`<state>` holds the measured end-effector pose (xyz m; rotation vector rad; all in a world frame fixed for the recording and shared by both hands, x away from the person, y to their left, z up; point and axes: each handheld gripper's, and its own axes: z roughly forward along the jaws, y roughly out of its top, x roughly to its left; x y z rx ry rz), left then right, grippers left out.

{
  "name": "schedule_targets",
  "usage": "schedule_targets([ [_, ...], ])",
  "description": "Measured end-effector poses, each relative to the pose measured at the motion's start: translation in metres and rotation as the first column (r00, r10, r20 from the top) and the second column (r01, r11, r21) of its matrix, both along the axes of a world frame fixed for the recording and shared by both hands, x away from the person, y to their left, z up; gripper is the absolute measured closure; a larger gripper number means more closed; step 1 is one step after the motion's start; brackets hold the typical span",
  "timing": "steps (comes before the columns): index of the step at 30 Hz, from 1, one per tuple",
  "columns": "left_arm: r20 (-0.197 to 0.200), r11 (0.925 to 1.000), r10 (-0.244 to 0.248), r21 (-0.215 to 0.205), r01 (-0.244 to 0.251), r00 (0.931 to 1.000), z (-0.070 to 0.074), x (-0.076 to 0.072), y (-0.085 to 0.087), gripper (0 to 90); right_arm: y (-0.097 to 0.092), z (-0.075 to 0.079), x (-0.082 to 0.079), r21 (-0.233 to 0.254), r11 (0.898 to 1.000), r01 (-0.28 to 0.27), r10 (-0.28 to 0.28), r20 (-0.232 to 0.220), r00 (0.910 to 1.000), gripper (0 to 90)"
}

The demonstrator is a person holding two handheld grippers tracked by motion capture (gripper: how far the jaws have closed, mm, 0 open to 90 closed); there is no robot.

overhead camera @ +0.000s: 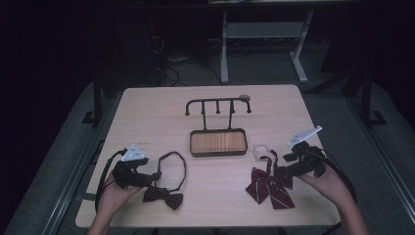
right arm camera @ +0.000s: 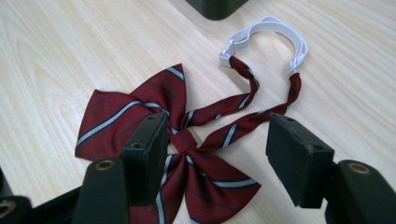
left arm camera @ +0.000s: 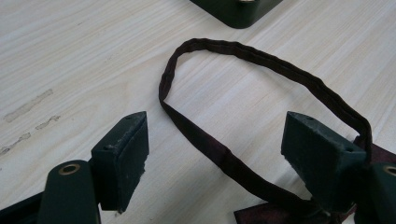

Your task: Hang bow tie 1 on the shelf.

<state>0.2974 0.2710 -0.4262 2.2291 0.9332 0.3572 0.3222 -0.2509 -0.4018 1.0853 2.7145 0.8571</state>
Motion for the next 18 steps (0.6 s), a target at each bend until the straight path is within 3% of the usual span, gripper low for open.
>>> schedule_targets([
  [18,-0.005,1.0000,0.001,-0.005,-0.002,1.0000,0.000,0.000,0.000,23.9,0.011,0.003,0.035,-0.068,0.998,-0.013,0.012,-0.023,0.9997,42.2],
])
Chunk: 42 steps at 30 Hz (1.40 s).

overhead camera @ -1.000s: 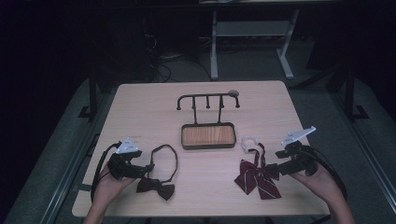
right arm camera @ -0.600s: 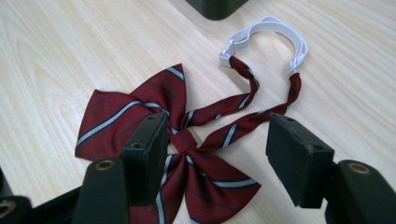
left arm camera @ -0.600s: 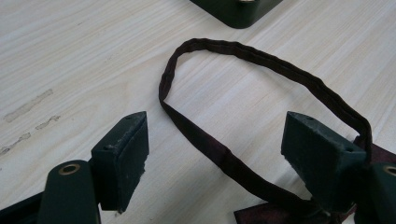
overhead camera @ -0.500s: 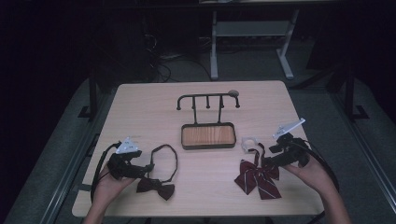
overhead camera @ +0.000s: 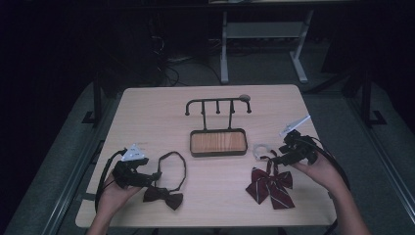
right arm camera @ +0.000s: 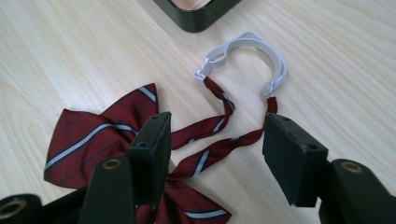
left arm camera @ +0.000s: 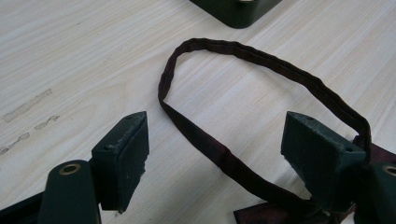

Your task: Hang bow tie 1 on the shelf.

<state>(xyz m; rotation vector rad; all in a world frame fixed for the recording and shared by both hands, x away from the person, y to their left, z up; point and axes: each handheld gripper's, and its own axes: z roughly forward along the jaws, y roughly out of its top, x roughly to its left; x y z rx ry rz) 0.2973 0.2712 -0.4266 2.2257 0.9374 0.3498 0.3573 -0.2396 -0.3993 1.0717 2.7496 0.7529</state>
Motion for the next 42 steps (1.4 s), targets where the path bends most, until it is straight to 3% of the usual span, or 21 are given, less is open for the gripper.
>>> schedule_targets([
  [15,0.002,1.0000,0.000,-0.006,0.000,1.0000,0.000,0.000,-0.001,23.9,0.007,0.002,0.021,-0.011,1.000,-0.007,0.007,-0.019,0.9998,44.1],
  [20,0.002,1.0000,-0.001,-0.006,0.001,1.0000,0.000,0.000,-0.001,23.9,0.013,0.000,0.029,-0.038,0.999,-0.009,0.008,-0.030,0.9995,44.8],
  [42,-0.002,1.0000,-0.005,-0.006,0.005,1.0000,0.000,0.001,0.000,23.9,0.016,-0.022,0.056,-0.116,0.993,0.031,-0.041,-0.081,0.9958,56.5],
])
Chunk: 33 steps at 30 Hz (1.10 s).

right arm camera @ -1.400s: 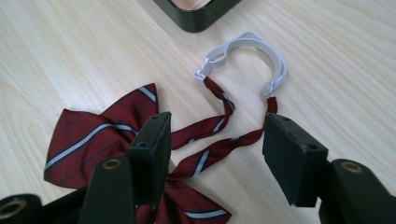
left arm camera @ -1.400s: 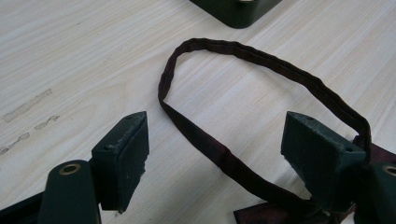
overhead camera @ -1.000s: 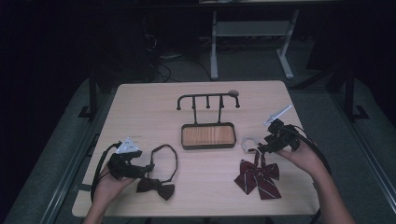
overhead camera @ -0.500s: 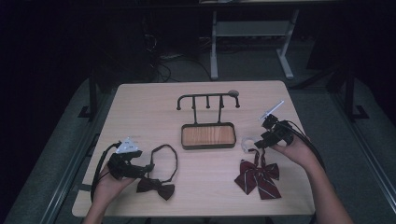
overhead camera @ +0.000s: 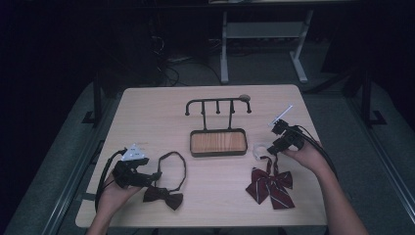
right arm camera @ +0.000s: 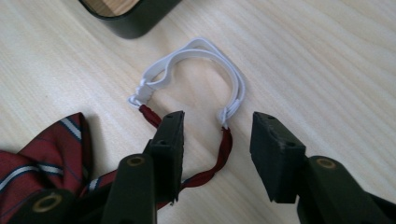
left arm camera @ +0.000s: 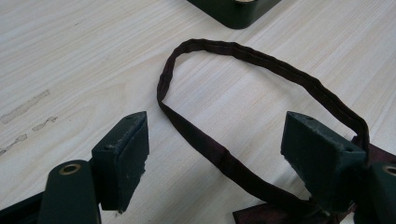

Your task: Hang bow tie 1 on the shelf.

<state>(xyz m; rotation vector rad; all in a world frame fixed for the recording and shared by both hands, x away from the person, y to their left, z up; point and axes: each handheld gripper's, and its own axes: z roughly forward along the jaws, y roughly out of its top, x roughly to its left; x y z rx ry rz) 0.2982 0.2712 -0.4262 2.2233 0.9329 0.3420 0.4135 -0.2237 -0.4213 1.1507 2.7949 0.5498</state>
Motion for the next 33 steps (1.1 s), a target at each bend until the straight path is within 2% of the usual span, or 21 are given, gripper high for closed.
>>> schedule_targets([
  [18,-0.001,1.0000,-0.001,-0.002,0.001,1.0000,0.000,0.000,-0.001,23.9,0.003,-0.012,0.008,-0.056,0.998,0.001,-0.003,-0.037,0.9993,64.9],
  [33,-0.001,1.0000,-0.004,-0.001,0.004,1.0000,0.000,0.000,-0.001,23.9,0.008,-0.016,0.009,-0.104,0.994,-0.014,0.011,-0.025,0.9996,71.7],
])
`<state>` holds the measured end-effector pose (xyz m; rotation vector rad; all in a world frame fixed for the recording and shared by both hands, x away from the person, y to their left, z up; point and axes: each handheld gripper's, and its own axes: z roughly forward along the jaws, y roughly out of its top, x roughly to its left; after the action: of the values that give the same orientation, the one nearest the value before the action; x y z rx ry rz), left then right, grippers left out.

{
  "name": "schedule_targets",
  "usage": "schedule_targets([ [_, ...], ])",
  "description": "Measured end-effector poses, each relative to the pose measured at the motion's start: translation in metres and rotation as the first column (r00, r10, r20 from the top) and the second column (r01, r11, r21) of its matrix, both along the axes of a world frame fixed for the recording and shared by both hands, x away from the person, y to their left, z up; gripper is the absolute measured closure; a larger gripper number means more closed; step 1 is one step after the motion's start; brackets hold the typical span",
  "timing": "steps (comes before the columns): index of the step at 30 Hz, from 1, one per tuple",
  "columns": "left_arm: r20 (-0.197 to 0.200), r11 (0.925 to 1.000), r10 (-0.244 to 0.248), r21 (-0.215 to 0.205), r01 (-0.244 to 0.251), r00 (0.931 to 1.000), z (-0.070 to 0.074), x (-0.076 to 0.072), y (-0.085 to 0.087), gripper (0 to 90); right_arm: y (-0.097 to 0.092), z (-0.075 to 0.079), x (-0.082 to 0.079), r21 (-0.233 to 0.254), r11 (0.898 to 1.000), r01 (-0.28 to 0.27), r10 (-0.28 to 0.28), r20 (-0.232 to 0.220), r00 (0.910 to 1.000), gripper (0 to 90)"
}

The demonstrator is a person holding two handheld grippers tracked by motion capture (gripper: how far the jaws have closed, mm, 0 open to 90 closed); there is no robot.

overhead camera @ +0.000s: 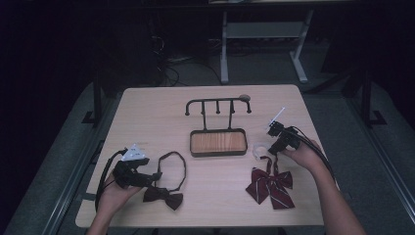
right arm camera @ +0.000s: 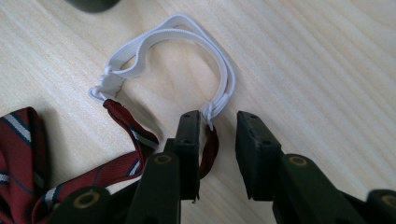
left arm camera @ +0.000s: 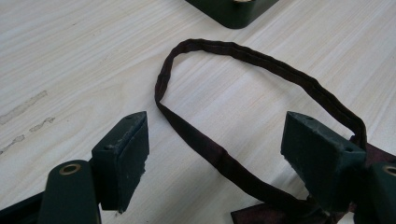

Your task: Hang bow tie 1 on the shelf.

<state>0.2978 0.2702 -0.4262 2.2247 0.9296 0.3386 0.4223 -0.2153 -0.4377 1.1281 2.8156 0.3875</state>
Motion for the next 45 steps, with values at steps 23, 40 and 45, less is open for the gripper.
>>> schedule_targets([
  [23,0.000,1.0000,-0.003,-0.005,0.003,1.0000,0.001,0.000,0.000,23.9,0.003,0.001,-0.005,-0.032,0.999,-0.036,0.036,0.009,0.9993,85.0],
  [40,-0.006,1.0000,-0.001,-0.006,0.001,1.0000,0.000,0.000,0.000,23.9,-0.014,0.027,-0.018,0.112,0.992,-0.063,0.062,0.011,0.9980,85.1],
  [45,-0.007,1.0000,0.000,-0.007,0.000,1.0000,-0.001,0.000,-0.001,23.9,-0.016,0.032,-0.021,0.115,0.991,-0.073,0.073,0.005,0.9973,84.9],
])
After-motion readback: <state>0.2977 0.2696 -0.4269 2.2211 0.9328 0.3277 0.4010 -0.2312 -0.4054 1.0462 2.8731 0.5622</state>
